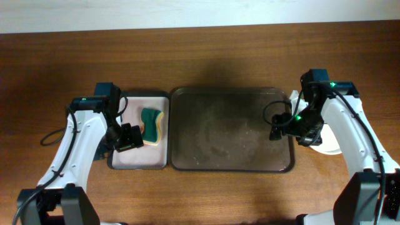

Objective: Clean dirty plates on tray and stack at the side

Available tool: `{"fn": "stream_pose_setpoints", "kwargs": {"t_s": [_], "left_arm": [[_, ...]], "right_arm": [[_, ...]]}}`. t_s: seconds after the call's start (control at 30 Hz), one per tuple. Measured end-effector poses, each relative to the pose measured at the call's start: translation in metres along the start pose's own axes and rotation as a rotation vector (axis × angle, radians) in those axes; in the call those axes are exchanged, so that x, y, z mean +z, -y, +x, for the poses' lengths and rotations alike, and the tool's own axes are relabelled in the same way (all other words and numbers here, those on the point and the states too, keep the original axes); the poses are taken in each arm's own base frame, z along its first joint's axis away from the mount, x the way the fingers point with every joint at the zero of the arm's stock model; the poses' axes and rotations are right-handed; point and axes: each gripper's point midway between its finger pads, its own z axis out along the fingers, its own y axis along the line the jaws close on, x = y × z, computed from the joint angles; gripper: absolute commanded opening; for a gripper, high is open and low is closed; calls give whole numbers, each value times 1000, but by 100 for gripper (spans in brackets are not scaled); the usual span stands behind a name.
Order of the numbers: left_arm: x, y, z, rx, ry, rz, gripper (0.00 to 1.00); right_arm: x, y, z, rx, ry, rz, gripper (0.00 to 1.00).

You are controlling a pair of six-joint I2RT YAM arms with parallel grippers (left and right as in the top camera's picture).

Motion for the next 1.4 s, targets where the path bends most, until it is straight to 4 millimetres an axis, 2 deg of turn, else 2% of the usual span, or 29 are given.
{"fn": "stream_pose_setpoints", "kwargs": {"t_s": [0.07, 0.23, 0.27, 0.37, 0.47, 0.57, 0.63, 1.17, 1.33, 1.4], "left_arm": [[-5, 1, 6, 18, -4, 15, 100], [-35, 6, 9, 41, 223, 120, 100], [-39, 6, 11, 49, 291, 140, 100], [-74, 7, 20, 102, 603, 216, 100], [-91, 4, 35, 118, 780, 262, 100], [-105, -1, 48, 119, 883, 285, 100], [-110, -2, 51, 118, 909, 291, 100], [-109, -2, 51, 118, 904, 290, 100], [-108, -2, 52, 118, 899, 289, 100], [-108, -2, 52, 118, 901, 289, 100]], "right_arm": [[-7, 0, 4, -7, 32, 3, 99], [-62, -9, 21, -87, 393, -19, 99], [-76, -9, 31, -103, 489, -21, 99], [-118, -12, 62, -157, 793, -24, 99], [-141, -11, 88, -179, 959, -25, 99], [-159, -12, 108, -197, 1082, -30, 99], [-160, -12, 110, -199, 1094, -31, 99], [-161, -8, 109, -188, 1104, -11, 99], [-163, -9, 102, -225, 1339, -32, 99], [-146, -8, 96, -245, 1411, -48, 99]]}}
